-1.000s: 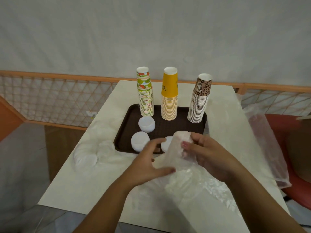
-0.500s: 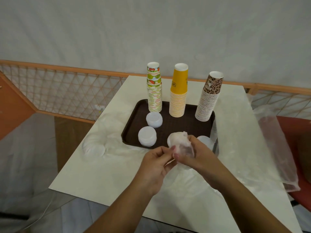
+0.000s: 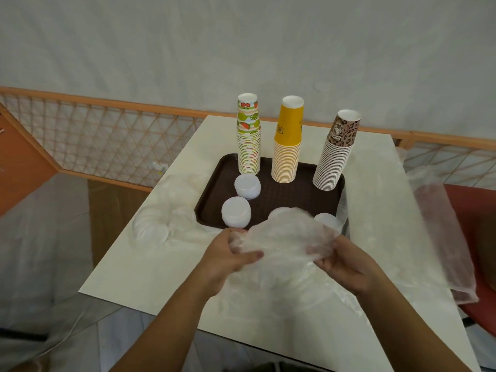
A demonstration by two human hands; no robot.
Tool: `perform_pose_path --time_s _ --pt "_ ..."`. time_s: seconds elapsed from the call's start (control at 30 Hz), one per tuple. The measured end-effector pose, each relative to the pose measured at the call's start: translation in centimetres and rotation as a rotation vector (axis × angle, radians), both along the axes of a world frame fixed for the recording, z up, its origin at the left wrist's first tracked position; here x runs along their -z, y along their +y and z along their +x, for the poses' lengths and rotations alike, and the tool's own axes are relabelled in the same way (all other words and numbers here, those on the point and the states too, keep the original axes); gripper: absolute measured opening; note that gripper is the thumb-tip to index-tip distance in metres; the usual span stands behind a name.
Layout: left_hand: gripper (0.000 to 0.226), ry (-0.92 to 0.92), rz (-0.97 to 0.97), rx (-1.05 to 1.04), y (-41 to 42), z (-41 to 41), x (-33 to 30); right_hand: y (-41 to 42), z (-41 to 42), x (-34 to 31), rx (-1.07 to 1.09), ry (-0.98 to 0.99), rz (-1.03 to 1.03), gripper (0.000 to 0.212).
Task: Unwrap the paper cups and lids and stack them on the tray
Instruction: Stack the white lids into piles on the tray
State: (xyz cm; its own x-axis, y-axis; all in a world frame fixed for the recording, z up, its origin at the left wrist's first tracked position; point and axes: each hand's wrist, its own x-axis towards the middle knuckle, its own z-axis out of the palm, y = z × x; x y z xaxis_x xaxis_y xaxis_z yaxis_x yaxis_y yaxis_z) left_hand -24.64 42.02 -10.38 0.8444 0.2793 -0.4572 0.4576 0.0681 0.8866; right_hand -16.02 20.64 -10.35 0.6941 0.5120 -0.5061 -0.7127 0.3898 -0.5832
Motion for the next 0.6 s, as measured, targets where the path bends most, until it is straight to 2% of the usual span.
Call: perform_pose_path --time_s 0.03,0.07,0.1,0.13,0.17,0.2,0.23,0.27,0.33,0.4,0.5,0.57,0.6 --pt "0.035 0.020 0.193 0.023 0.0 0.0 0.6 0.2 -0.4 0.0 -0.074 -0.165 -0.185 0.022" --pt "0.032 0.032 0.265 0.002 0.0 -0.1 1.2 0.4 -0.8 0.0 -0.186 -0.381 -0.433 0.010" --pt "0.030 0.045 0.225 -0.052 0.0 -0.2 1.4 0.5 -1.1 0.2 -0.260 -0.563 -0.652 0.008" --pt "0.030 0.055 0.071 -0.132 0.0 -0.2 1.6 0.5 -1.1 0.4 -0.308 -0.685 -0.802 0.010" --pt "0.028 0.066 -0.139 -0.206 0.1 -0.2 1.6 0.5 -1.1 0.6 -0.334 -0.721 -0.857 0.011" --pt "0.022 0.069 -0.342 -0.267 0.2 -0.2 1.6 0.4 -0.9 0.9 -0.350 -0.688 -0.844 0.012" --pt "0.014 0.077 -0.517 -0.325 0.4 -0.2 1.6 0.1 -0.6 1.0 -0.346 -0.570 -0.744 0.014" --pt "0.013 0.088 -0.657 -0.388 0.6 -0.2 1.6 -0.3 -0.2 1.3 -0.326 -0.389 -0.561 0.018" --pt "0.018 0.079 -0.829 -0.482 1.1 -0.2 1.8 -1.0 0.3 1.9 -0.218 -0.053 -0.153 0.040" --pt "0.020 0.061 -0.865 -0.508 1.3 -0.3 2.0 -1.0 0.3 2.9 -0.121 0.049 0.035 0.065" --pt "0.013 0.039 -0.808 -0.521 1.4 -0.3 2.6 -0.3 0.6 4.8 0.036 0.144 0.095 0.074" --pt "0.009 -0.013 -0.745 -0.511 1.8 -0.3 3.3 0.0 0.5 4.8 0.032 0.166 0.032 0.062" --pt "0.016 -0.046 -0.693 -0.486 2.0 -0.3 3.7 -0.1 0.4 4.6 0.003 0.122 -0.067 0.048"
